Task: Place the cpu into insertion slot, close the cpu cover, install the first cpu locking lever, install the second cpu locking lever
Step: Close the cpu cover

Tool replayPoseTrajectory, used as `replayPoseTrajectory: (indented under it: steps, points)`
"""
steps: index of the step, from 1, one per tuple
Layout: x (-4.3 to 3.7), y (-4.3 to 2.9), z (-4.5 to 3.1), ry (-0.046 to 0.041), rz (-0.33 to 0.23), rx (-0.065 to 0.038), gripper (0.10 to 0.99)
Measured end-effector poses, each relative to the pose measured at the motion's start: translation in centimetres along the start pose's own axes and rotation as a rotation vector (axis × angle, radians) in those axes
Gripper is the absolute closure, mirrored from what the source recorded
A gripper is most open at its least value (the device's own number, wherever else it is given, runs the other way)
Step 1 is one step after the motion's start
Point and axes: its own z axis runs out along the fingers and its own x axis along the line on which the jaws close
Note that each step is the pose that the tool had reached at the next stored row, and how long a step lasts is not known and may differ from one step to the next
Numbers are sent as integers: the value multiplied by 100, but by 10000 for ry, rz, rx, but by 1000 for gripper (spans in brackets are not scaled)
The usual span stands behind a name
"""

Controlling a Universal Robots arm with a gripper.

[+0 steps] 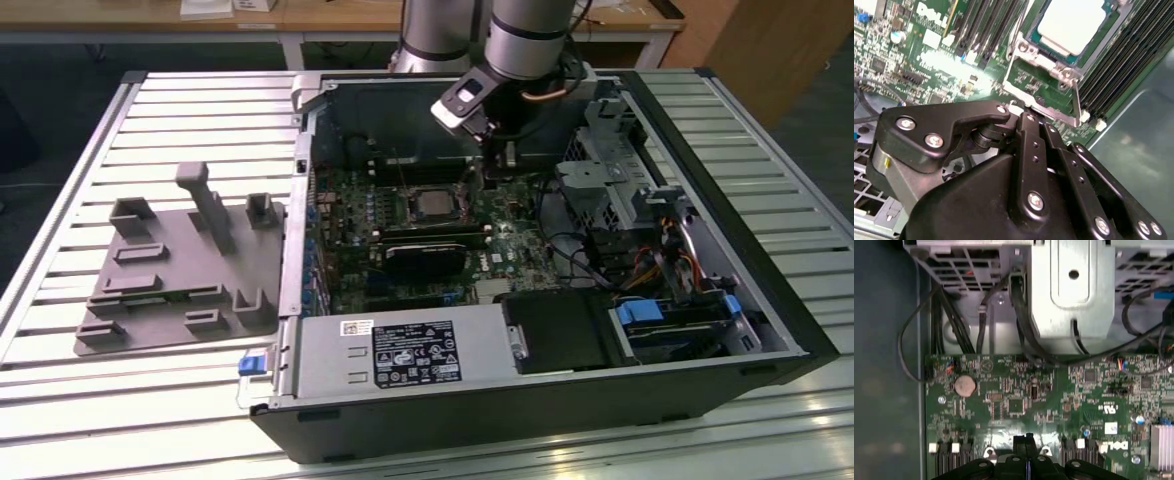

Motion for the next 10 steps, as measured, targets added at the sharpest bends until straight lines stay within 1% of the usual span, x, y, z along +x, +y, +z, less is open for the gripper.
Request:
replayPoseTrajectory:
  steps: [3, 5, 10]
  points:
    - [-2, -83, 3, 28, 3, -56, 984]
    - [-3, -126, 5, 41, 5, -86, 984]
    - [-4, -184, 7, 62, 5, -129, 984]
